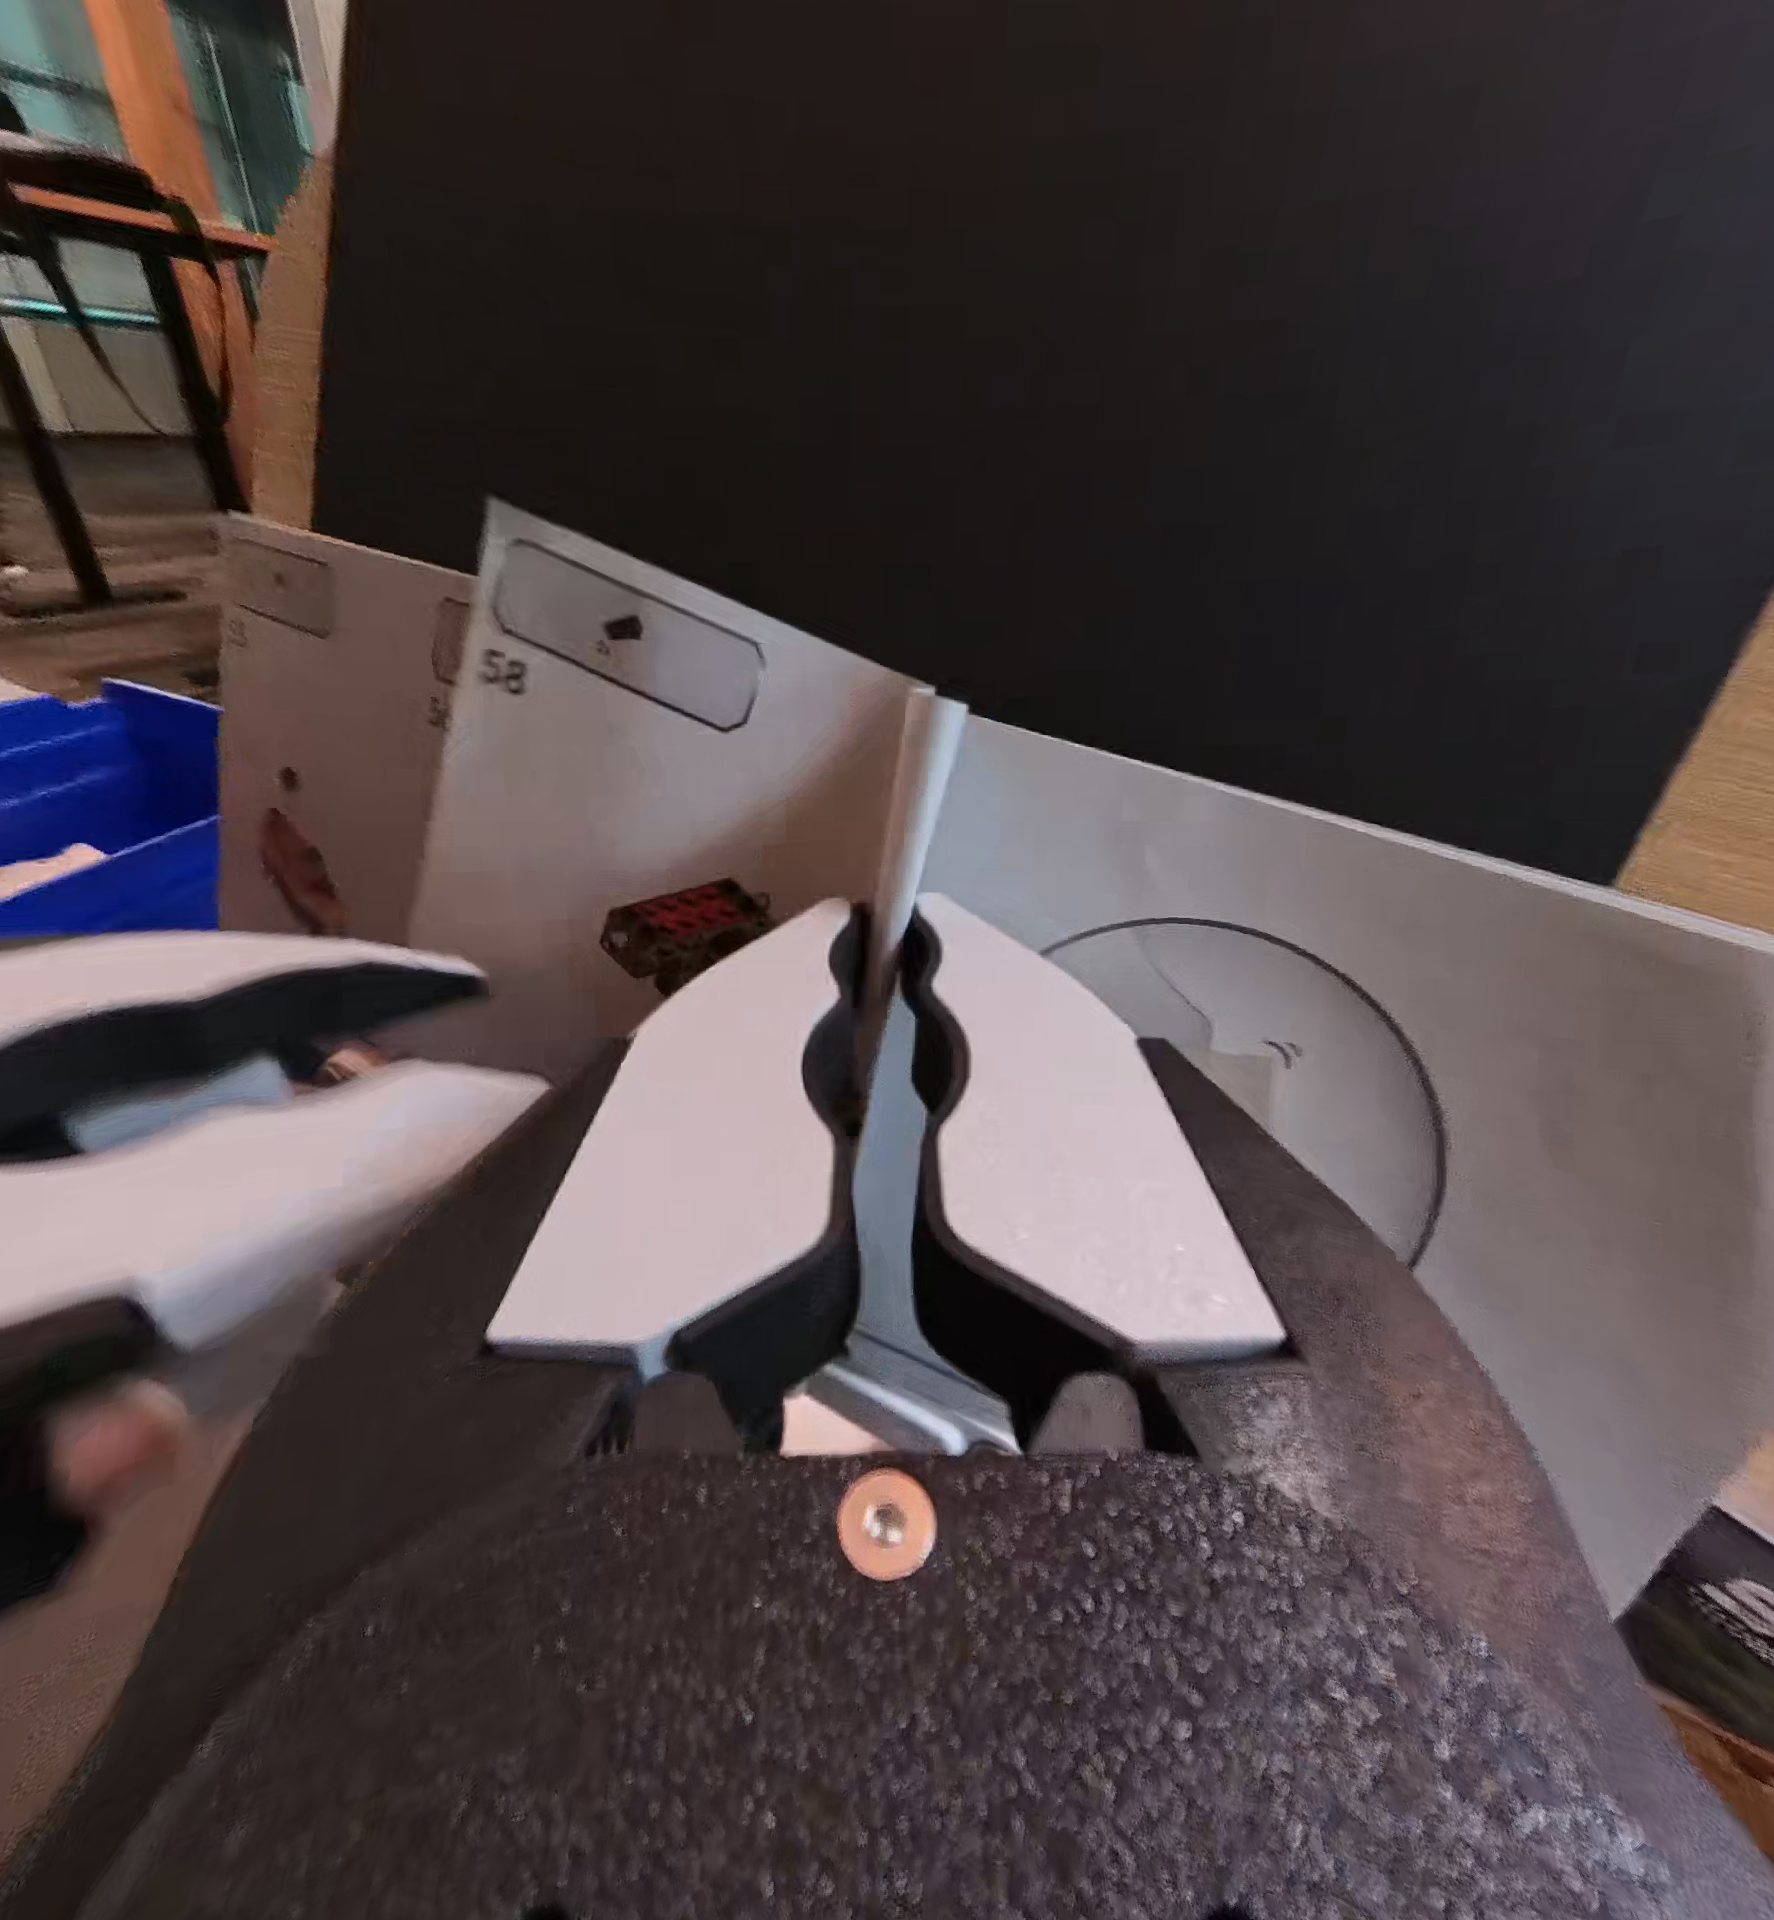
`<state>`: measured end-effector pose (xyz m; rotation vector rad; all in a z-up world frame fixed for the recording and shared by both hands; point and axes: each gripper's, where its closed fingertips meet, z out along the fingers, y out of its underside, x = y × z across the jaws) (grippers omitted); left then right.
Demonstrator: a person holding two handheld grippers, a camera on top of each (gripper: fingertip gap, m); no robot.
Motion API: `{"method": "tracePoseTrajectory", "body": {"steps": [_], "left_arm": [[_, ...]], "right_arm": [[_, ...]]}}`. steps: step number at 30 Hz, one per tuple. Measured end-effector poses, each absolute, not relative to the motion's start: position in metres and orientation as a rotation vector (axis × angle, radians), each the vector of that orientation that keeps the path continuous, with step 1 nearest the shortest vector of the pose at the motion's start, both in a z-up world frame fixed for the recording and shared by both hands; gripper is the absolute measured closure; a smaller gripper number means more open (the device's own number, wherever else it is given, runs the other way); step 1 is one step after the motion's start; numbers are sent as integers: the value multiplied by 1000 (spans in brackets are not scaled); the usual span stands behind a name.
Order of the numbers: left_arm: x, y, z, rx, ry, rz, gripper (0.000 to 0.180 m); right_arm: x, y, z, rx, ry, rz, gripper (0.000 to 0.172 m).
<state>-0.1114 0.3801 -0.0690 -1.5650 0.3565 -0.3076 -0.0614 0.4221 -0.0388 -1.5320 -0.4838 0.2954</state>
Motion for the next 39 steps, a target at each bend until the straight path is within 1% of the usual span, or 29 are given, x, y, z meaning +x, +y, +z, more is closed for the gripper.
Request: {"method": "tracePoseTrajectory", "body": {"steps": [2,6,9,10,11,12,13,18,19,22,25,28,31,32,33,34,35,36,37,38,39], "left_arm": [[-130,376,-55,-1491,269,-285,150],[-134,383,-57,-1509,249,-403,124],[-126,387,-64,-1529,295,-419,123],[-123,389,-69,-1559,310,-432,129],[-116,387,-75,-1595,356,-465,150],[-108,383,-80,-1624,417,-498,180],[-106,379,-79,-1615,441,-483,180],[-92,362,-62,-1552,513,-464,180],[-87,359,-58,-1542,524,-479,180],[-68,349,-48,-1498,571,-526,180],[-42,341,-48,-1476,650,-548,180],[-17,336,-55,-1463,730,-523,180],[-2,336,-63,-1469,771,-502,180],[1,336,-66,-1470,778,-494,180],[3,336,-67,-1470,785,-487,180],[5,336,-68,-1469,792,-484,180],[7,335,-69,-1467,802,-486,170],[9,333,-70,-1463,817,-490,159],[9,332,-69,-1457,813,-496,149],[9,331,-67,-1450,800,-520,138],[7,331,-65,-1454,780,-542,117]], "right_arm": [[-55,423,-40,-1522,-473,312,170],[-46,423,-41,-1495,-435,338,171],[-44,424,-41,-1505,-421,370,171],[-44,425,-41,-1506,-422,378,171],[-44,424,-41,-1505,-425,383,171],[-44,424,-41,-1501,-428,390,170],[-44,421,-39,-1492,-431,403,167],[-7,406,-22,-1392,-287,460,131],[5,402,-20,-1377,-240,470,126],[40,389,-24,-1334,-113,516,120],[46,369,-26,-1310,-110,638,115],[26,342,-12,-1286,-257,738,110],[2,331,-9,-1353,-439,725,102],[-3,331,-9,-1380,-472,719,102],[-5,334,-9,-1410,-484,699,107],[-5,338,-12,-1447,-493,663,119],[-5,344,-18,-1489,-515,618,139],[-5,347,-23,-1516,-544,589,165],[-1,351,-24,-1527,-536,564,172],[4,355,-25,-1539,-517,548,172],[9,359,-26,-1546,-497,543,172]]}}
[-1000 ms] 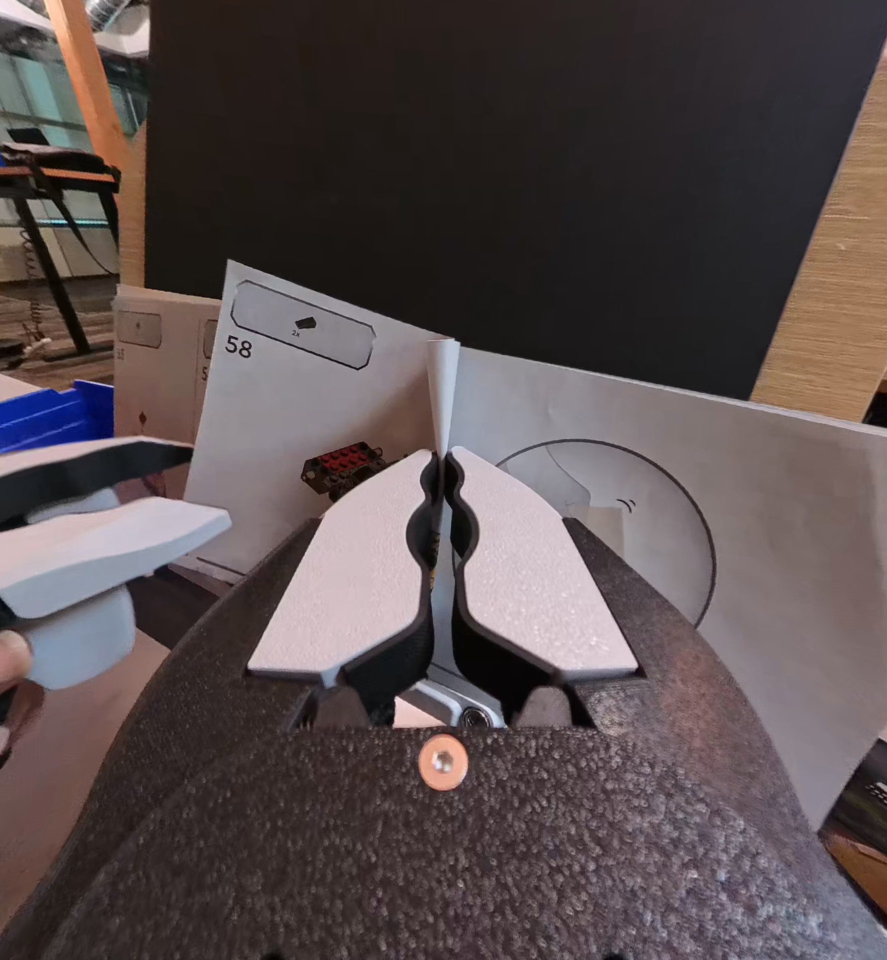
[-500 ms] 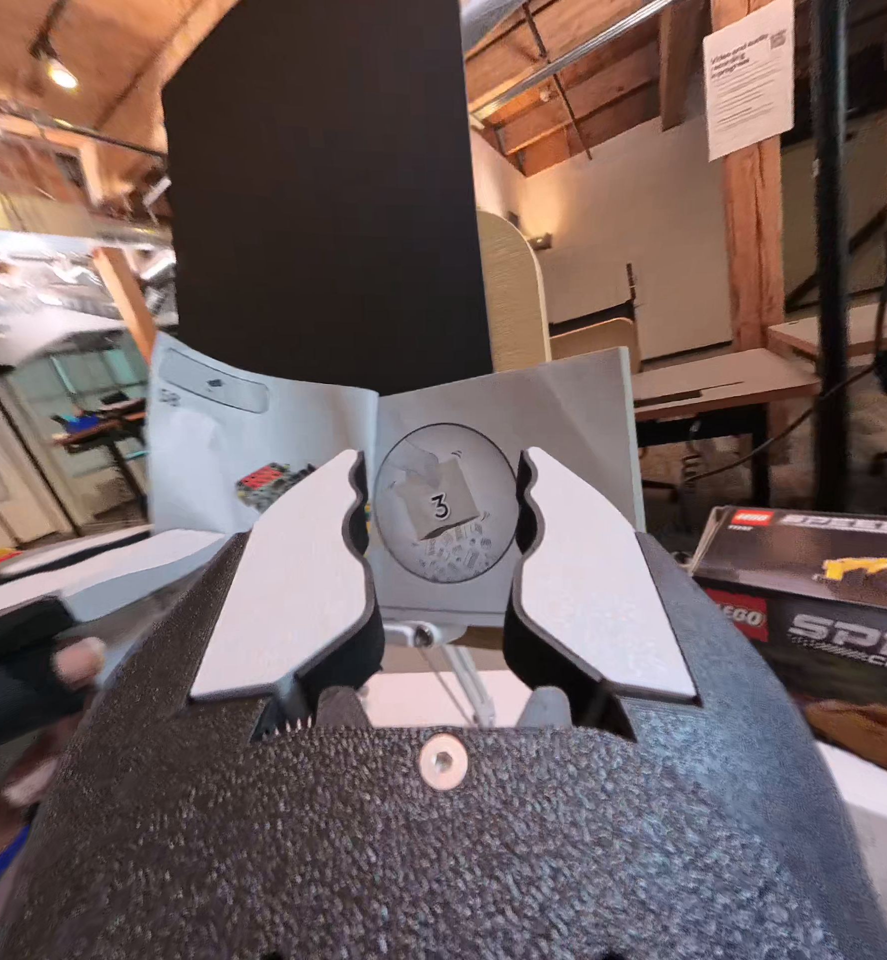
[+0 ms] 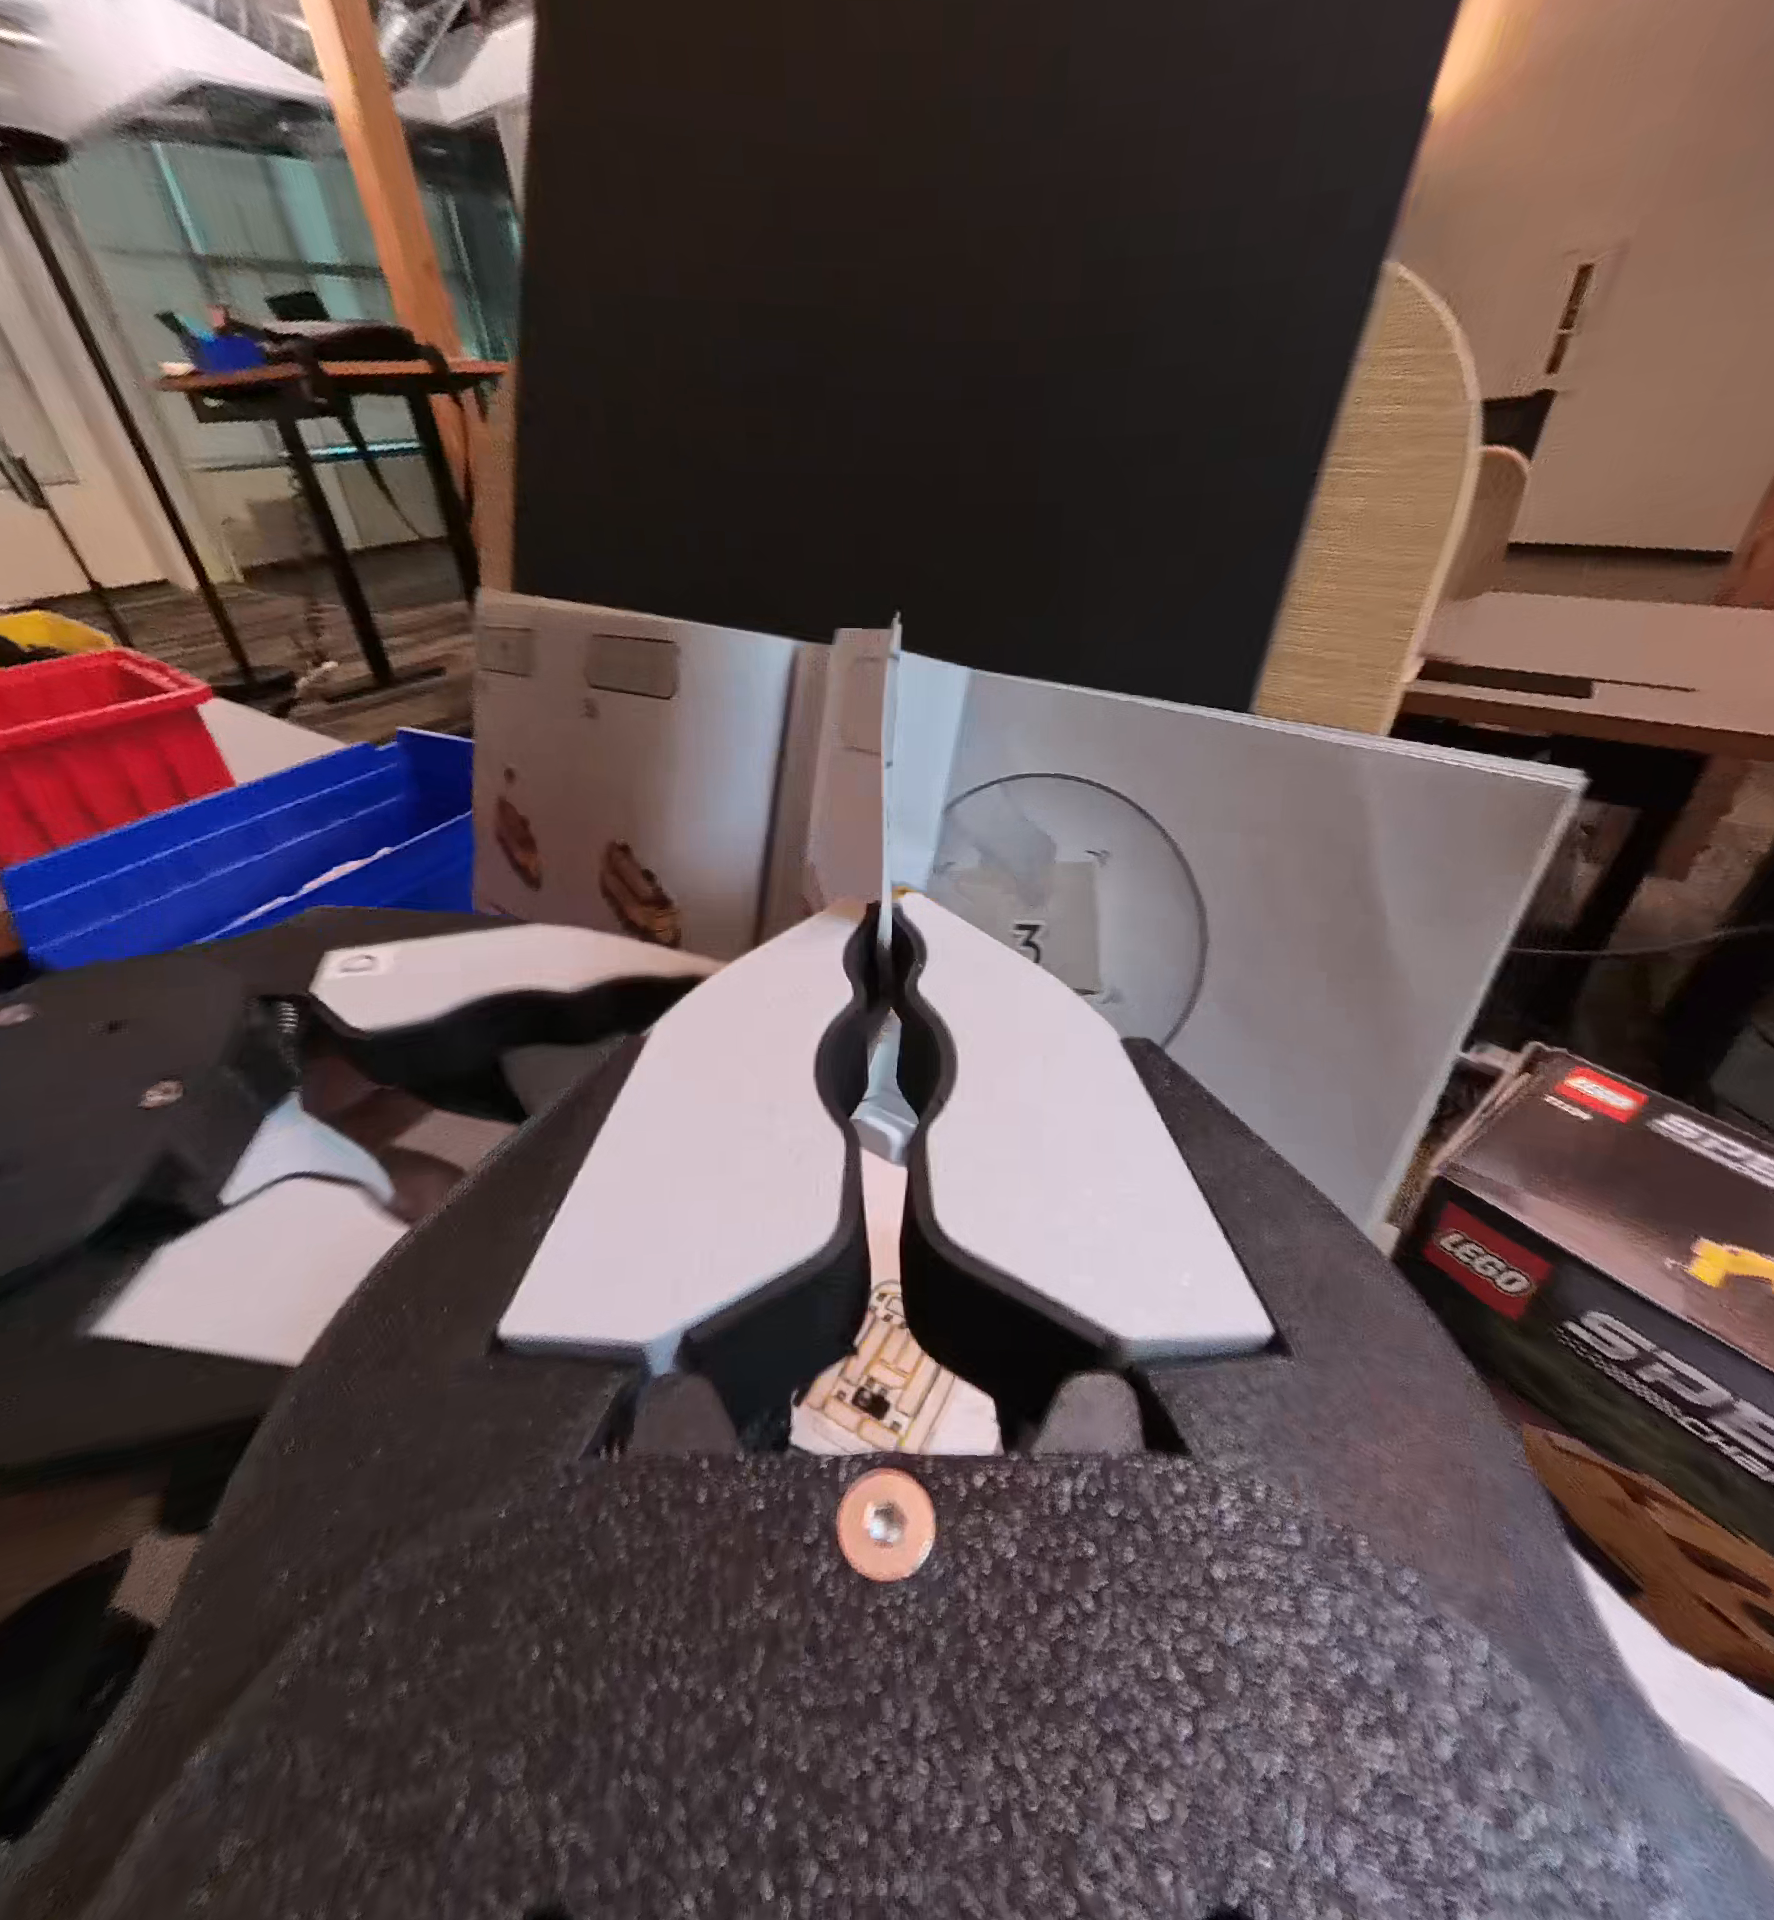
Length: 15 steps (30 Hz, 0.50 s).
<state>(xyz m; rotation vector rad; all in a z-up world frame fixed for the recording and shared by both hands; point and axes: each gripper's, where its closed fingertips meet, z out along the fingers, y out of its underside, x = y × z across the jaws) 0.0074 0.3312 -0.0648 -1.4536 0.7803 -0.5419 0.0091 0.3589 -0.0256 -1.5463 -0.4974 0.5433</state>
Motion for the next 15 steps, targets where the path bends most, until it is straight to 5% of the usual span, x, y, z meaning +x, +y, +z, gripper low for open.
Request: {"method": "tracePoseTrajectory", "body": {"steps": [2,7,15], "left_arm": [[1,333,-59,-1443,752,-557,102],[-6,348,-58,-1467,761,-484,105],[-34,396,-78,-1631,733,-35,135]], "right_arm": [[18,366,-26,-1551,-469,523,172],[43,389,-28,-1558,-414,392,172],[78,426,-55,-1649,-351,205,169]]}}
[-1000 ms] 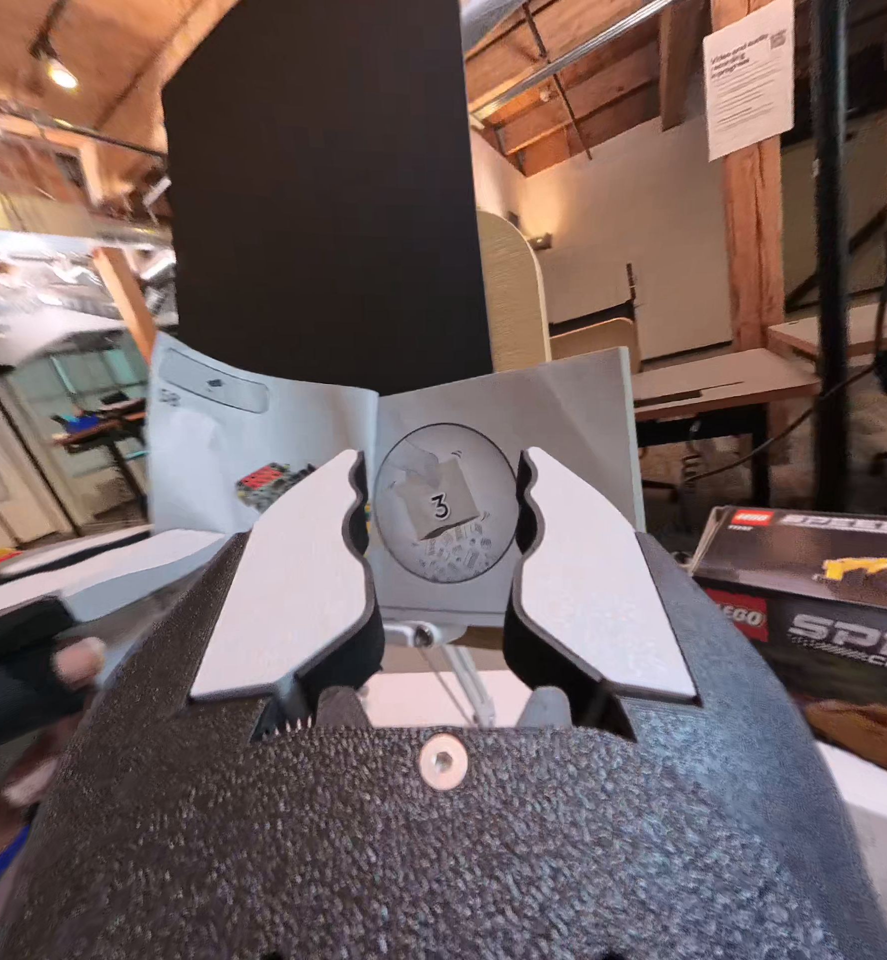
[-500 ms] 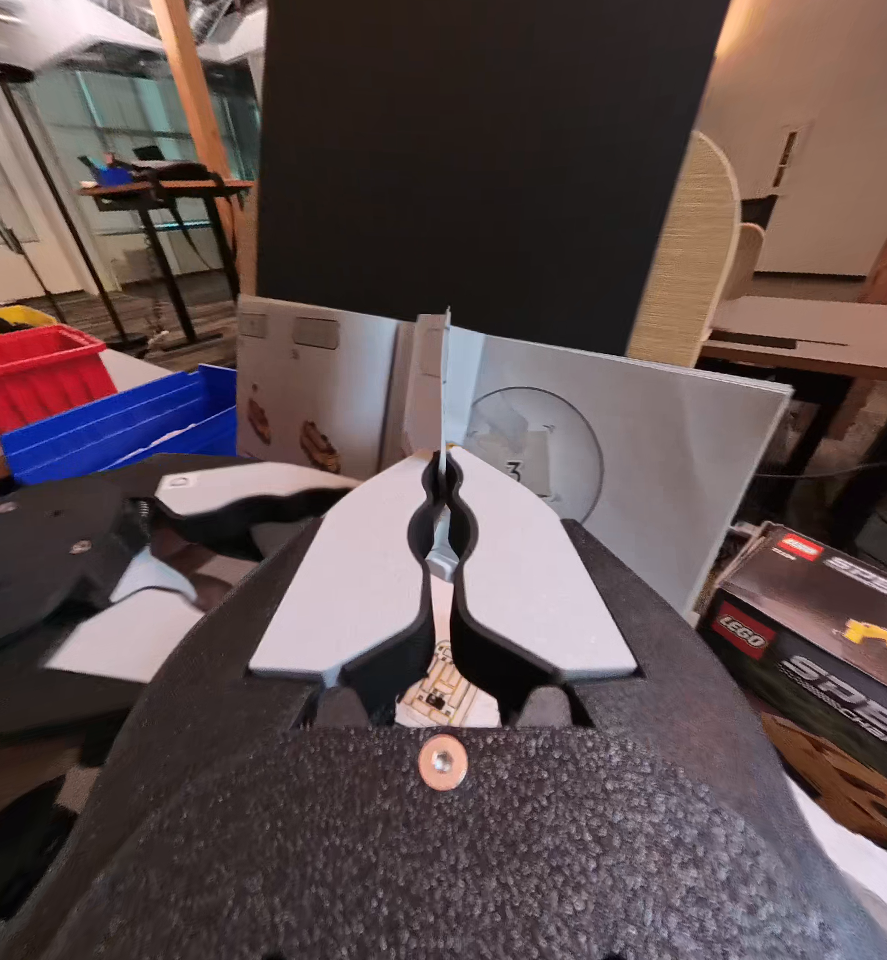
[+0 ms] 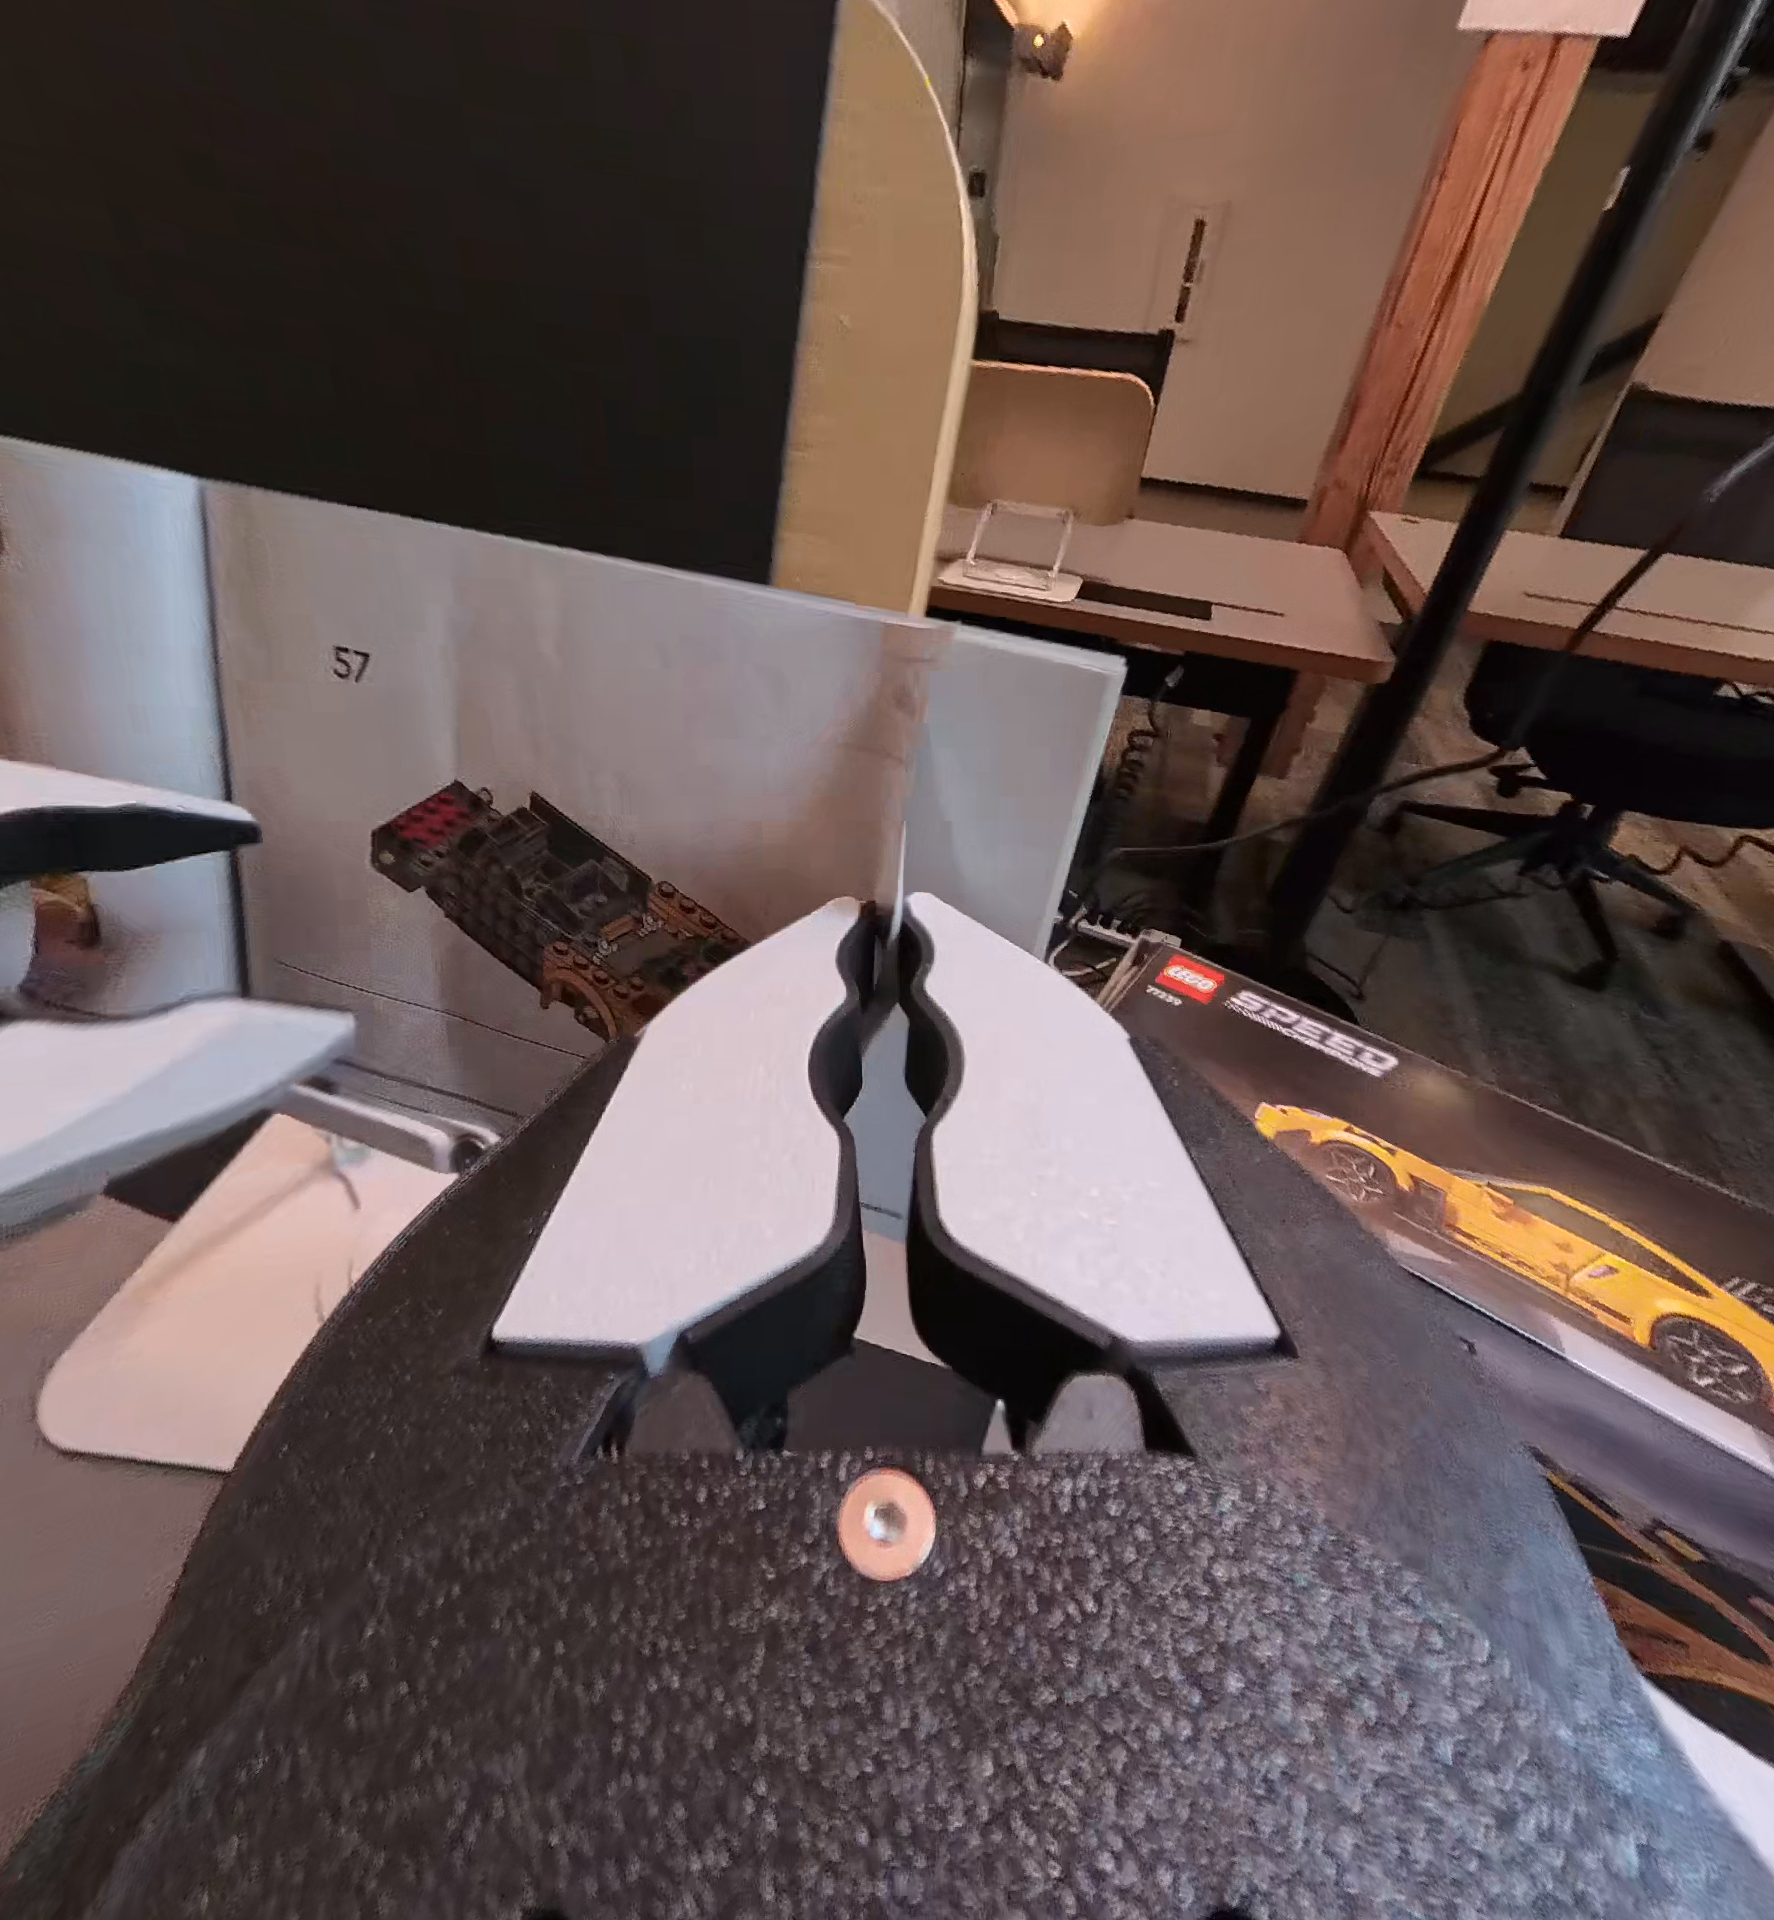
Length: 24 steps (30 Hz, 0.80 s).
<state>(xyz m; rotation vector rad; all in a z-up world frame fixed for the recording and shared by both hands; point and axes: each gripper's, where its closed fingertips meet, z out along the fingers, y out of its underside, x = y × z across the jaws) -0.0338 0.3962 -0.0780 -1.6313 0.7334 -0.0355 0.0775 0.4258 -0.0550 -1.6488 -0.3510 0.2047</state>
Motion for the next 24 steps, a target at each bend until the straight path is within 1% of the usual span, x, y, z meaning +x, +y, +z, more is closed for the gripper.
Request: {"method": "tracePoseTrajectory", "body": {"steps": [2,5,8,11,14,18,19,20,21,24], "left_arm": [[-40,405,-82,-1651,740,77,145],[-47,414,-86,-1668,740,170,162],[-50,417,-89,-1680,729,177,173],[-50,418,-93,-1686,727,169,176],[-51,418,-93,-1686,732,178,177],[-51,419,-93,-1692,724,160,178],[-51,419,-94,-1692,720,158,178],[-51,419,-94,-1694,718,158,178],[-51,420,-94,-1696,718,161,178],[-51,422,-95,-1707,724,178,179]], "right_arm": [[84,427,-60,-1649,-312,186,167],[108,422,-60,-1603,-170,125,150],[117,395,-63,-1487,-71,187,151],[87,372,-100,-1462,-256,132,150],[46,372,-150,-1499,-545,-3,139],[15,385,-178,-1526,-714,-115,133],[11,390,-182,-1534,-738,-149,133],[10,396,-187,-1559,-764,-197,144],[11,399,-192,-1586,-799,-248,170],[20,397,-187,-1581,-865,-401,171]]}}
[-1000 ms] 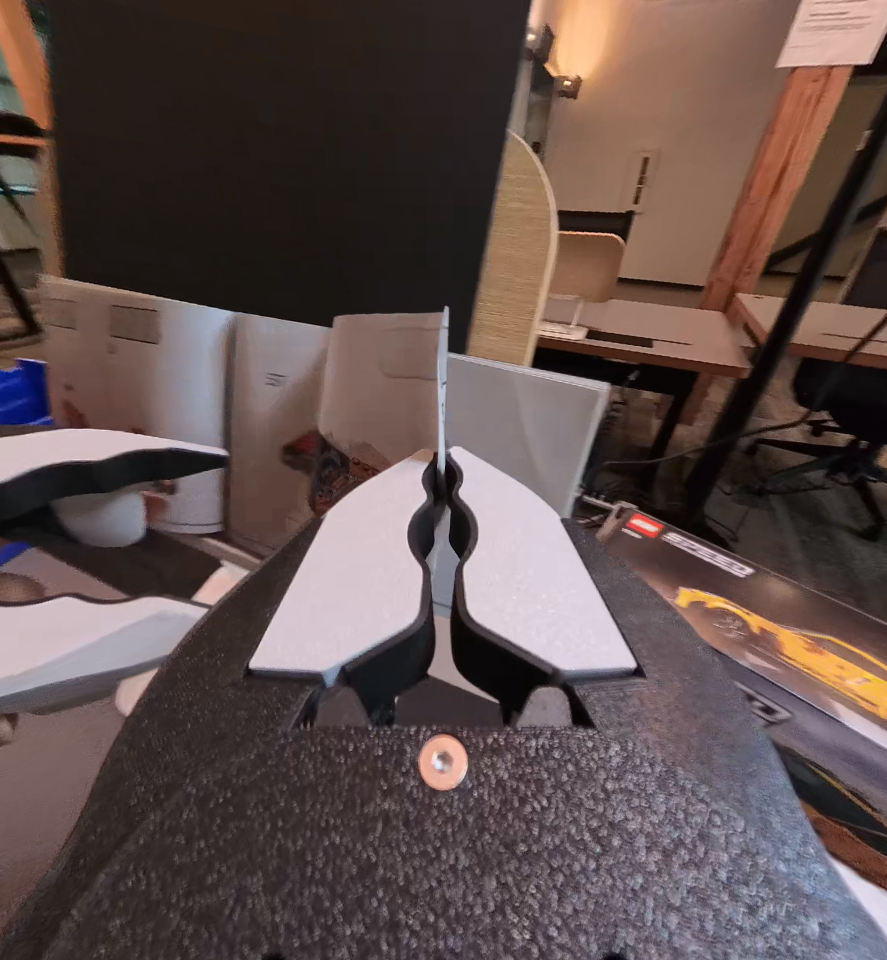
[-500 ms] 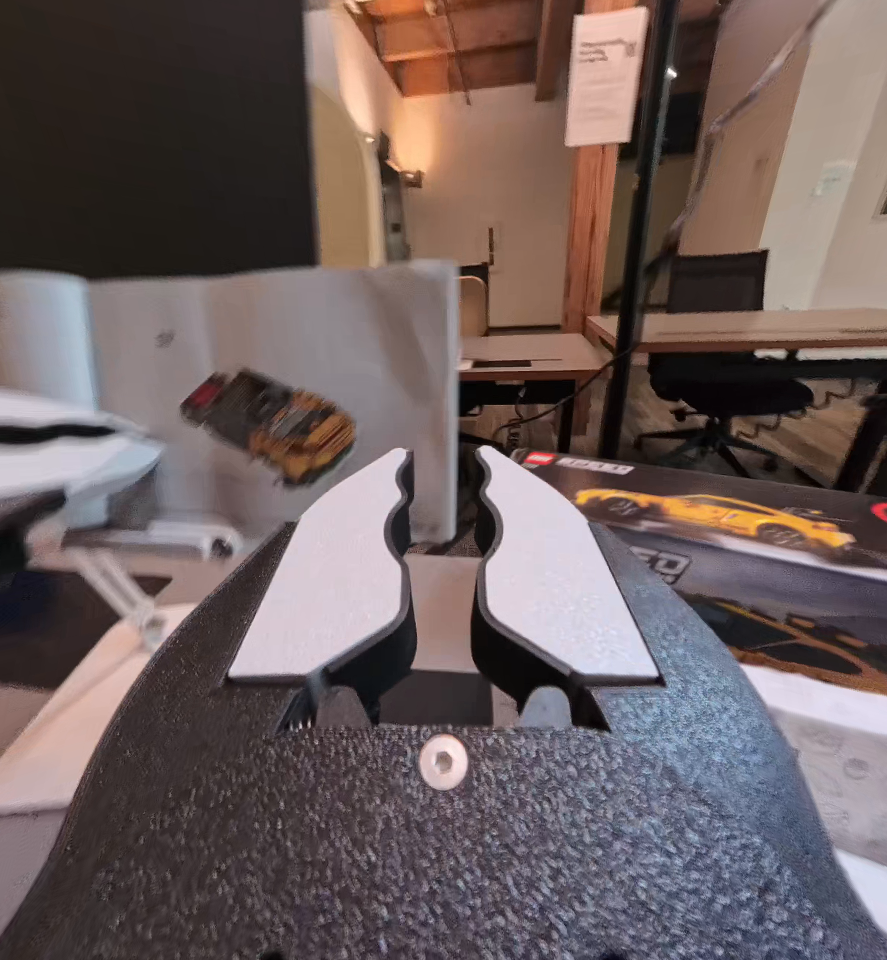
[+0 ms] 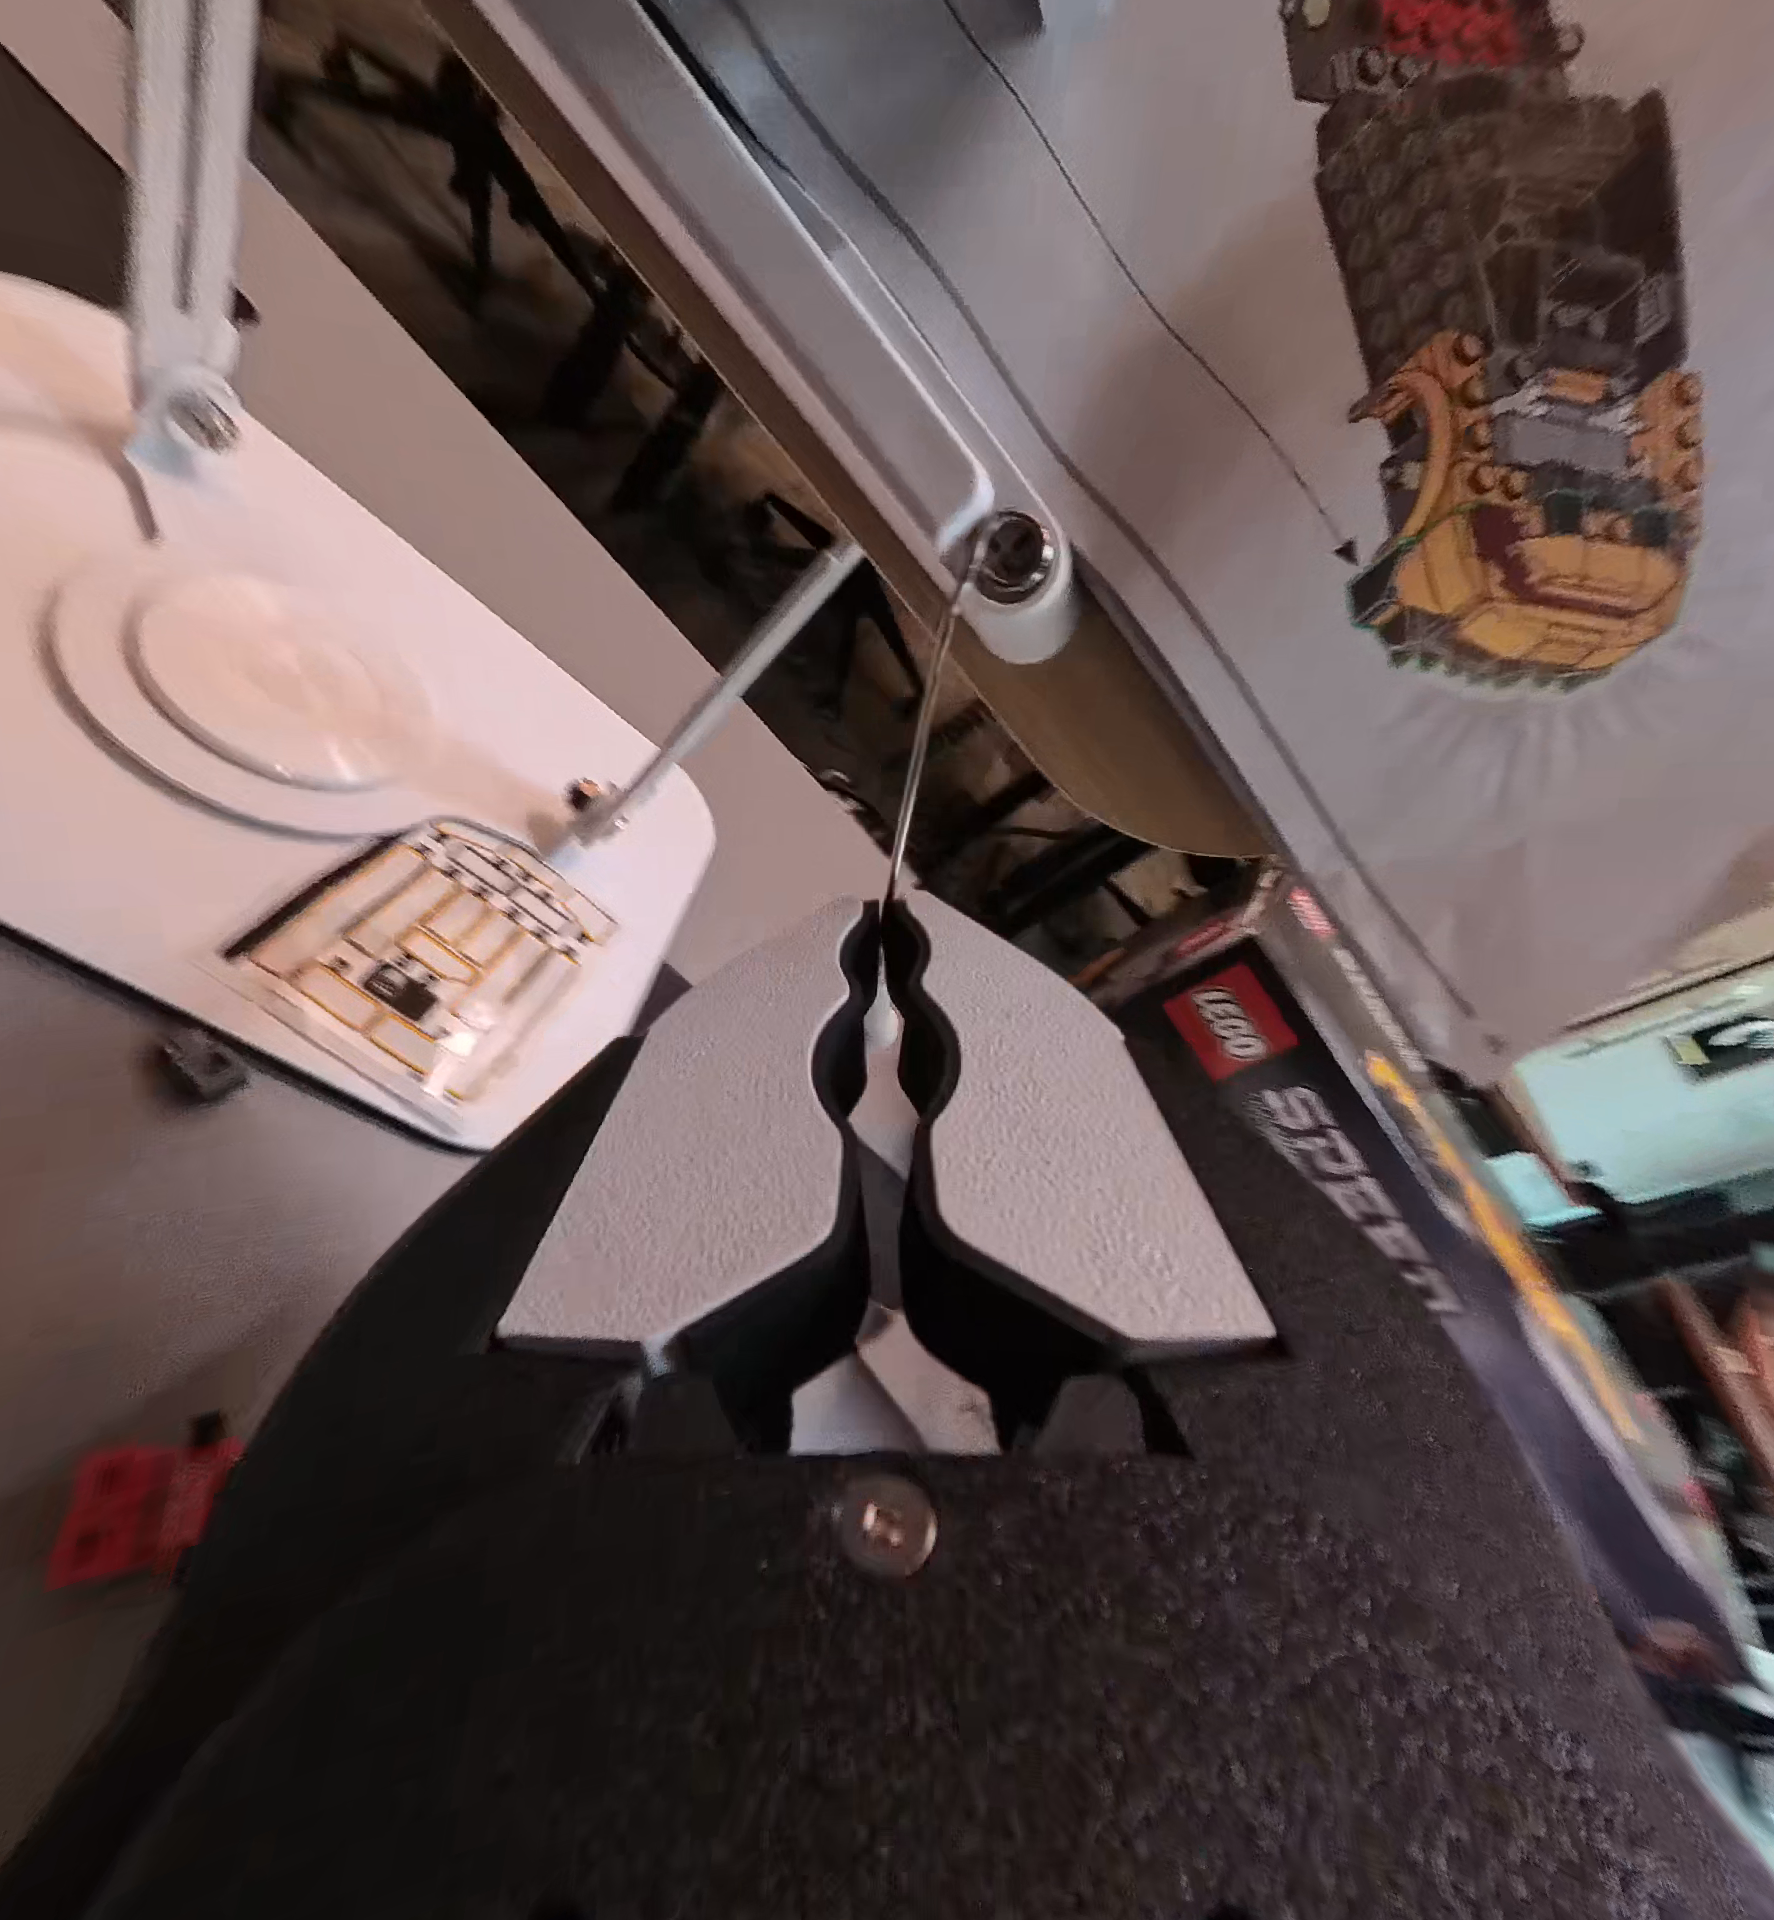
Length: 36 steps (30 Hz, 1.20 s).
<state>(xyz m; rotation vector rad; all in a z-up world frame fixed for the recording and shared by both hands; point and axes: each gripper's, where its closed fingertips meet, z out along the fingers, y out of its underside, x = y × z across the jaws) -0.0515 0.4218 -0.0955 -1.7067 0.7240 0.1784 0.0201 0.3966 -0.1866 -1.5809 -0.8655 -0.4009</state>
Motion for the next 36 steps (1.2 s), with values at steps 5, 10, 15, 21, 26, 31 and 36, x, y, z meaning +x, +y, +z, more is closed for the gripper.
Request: {"method": "tracePoseTrajectory", "body": {"steps": [5,10,15,21,26,31,36], "left_arm": [[-50,425,-97,-1722,708,199,180],[-50,425,-97,-1735,710,197,180],[-50,424,-97,-1738,717,181,180],[-50,424,-96,-1736,717,163,180],[-50,424,-96,-1746,715,140,180],[-49,424,-96,-1738,716,135,180],[-52,418,-94,-1739,688,25,180]], "right_arm": [[44,389,-154,-1467,-935,-685,171],[48,387,-126,-1369,-1001,-860,169],[43,391,-106,-1293,-1067,-943,167],[35,395,-92,-1209,-1122,-1010,166],[22,402,-81,-1111,-1178,-1070,165],[-23,388,-52,-933,-1175,-982,172],[-37,386,-39,-1006,-1111,-871,172]]}}
